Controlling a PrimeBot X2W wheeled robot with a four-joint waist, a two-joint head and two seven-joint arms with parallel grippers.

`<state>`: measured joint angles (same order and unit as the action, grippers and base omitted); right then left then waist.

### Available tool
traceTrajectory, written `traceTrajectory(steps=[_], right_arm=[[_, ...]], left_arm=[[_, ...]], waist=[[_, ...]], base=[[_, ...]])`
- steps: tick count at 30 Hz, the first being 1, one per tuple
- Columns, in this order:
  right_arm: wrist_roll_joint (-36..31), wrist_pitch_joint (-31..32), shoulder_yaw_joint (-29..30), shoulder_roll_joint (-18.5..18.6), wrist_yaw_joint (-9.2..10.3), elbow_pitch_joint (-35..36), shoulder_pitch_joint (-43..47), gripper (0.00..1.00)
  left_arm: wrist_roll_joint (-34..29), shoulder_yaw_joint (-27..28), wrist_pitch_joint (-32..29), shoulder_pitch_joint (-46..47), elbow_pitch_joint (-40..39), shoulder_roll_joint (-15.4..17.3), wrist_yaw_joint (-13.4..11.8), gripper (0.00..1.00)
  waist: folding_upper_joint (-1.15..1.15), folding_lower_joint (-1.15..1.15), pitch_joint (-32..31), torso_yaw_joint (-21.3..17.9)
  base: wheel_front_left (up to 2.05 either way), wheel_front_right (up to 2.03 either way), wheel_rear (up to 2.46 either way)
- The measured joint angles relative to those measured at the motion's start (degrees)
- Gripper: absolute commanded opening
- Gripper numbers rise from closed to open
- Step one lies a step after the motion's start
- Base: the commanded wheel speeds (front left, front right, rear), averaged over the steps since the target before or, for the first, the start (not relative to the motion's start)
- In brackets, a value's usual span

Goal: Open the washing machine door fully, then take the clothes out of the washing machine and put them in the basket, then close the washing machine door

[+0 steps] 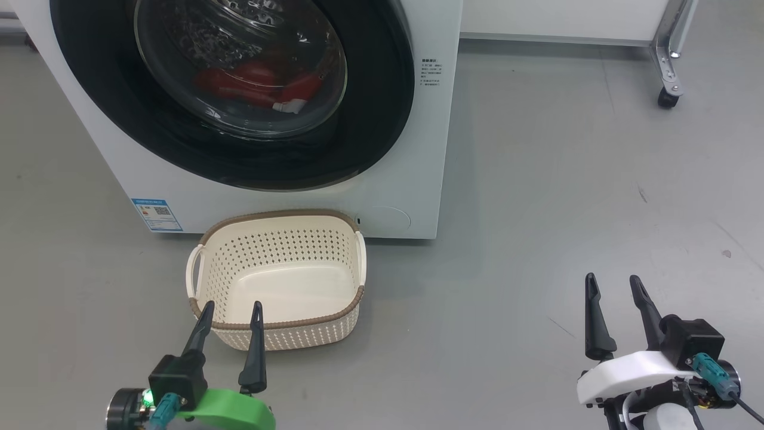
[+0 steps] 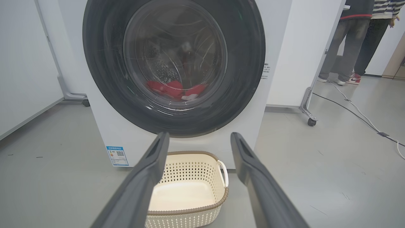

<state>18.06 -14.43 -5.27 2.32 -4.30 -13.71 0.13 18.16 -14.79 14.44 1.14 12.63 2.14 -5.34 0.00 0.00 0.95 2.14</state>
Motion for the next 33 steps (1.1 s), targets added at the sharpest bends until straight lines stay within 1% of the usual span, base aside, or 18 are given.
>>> traceTrajectory(steps=[23,24,25,33], right_arm=[[0.01,0.0,-0.11,0.0,-0.09,-0.49,-0.4,1.0],[0.0,0.0,-0.15,-0.01,-0.09,-0.49,-0.46,0.26],[-0.03,0.0,-0.15,-0.01,-0.09,-0.43,-0.53,0.0],[0.04,-0.01,0.98,0.02,-0.16,1.87,-1.4,0.0]], left_arm=[[0.09,-0.34,0.0,0.02,0.43,0.01,-0.42,1.0],[0.09,-0.35,0.0,0.02,0.43,0.01,-0.42,1.0],[0.09,-0.37,0.0,0.03,0.43,0.01,-0.42,1.0],[0.09,-1.02,0.0,0.67,-0.11,0.02,-0.42,1.0]], waist=[[0.0,0.0,0.34,0.24],[0.0,0.0,0.39,0.28],[0.0,0.0,0.46,0.32],[0.0,0.0,2.48,0.96]], base=[[0.0,0.0,0.0],[0.0,0.0,0.0],[0.0,0.0,0.0],[0.0,0.0,0.0]])
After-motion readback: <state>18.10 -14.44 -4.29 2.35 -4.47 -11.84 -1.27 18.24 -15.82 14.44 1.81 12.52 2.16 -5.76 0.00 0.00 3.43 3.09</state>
